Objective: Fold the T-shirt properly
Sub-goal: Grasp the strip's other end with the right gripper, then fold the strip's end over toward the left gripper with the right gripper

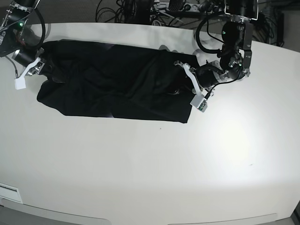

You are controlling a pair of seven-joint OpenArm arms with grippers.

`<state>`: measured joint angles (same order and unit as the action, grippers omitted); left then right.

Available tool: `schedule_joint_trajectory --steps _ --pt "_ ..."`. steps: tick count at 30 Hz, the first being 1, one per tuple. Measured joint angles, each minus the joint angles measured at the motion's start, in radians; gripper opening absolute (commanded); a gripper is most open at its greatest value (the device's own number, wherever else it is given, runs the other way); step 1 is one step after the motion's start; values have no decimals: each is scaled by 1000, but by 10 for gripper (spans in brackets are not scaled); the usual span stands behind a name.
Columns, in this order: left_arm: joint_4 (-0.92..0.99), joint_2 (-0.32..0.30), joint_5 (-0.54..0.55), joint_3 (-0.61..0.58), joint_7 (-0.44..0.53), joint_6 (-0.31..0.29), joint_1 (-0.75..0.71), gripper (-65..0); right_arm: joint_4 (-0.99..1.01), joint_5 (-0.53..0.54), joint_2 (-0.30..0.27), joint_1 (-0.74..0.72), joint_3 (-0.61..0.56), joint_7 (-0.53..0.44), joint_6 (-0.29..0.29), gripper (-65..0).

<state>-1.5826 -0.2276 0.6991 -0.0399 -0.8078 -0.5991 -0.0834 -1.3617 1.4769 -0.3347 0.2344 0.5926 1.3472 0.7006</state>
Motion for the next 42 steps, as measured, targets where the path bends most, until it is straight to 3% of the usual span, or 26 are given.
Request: schedule_joint_trajectory --steps 2,4,5,10,13,16,19,22,29,38,42 --pt "0 0 0 0 0 -1 0 -650 0 -3 0 0 0 1 2 -401" --pt "0 0 0 0 0 -1 1 -650 0 -3 0 0 0 0 4 -612" --pt "0 0 0 0 0 -1 1 -650 0 -3 0 0 0 0 3 -650" --pt "0 0 0 0 1 -3 1 -650 -7 -4 -15 0 -3 6 0 -650" --pt "0 -2 8 0 -3 -4 4 -650 -46 -29 -50 2 -3 20 -8 -650" --pt "0 -3 47 1 -42 -46 17 -650 -99 -26 -100 -3 -5 22 -8 -650" --pt "-2 -3 118 1 -119 -72 41 -551 -138 -53 -146 -13 -6 -29 -7 -650" --pt "-9 -4 146 0 -168 -75 80 -465 -146 -159 -186 -13 -7 -69 -8 -650" --pt "-14 -5 151 24 -185 -75 128 -459 -146 -301 -274 -8 -6 -125 -8 -650" --pt "-14 -6 151 59 -203 -75 116 -459 -206 -386 -373 -10 -6 -148 -179 -650" --pt "-14 -8 151 59 -205 -75 73 -459 -380 -313 -362 -10 -6 -146 -175 -650"
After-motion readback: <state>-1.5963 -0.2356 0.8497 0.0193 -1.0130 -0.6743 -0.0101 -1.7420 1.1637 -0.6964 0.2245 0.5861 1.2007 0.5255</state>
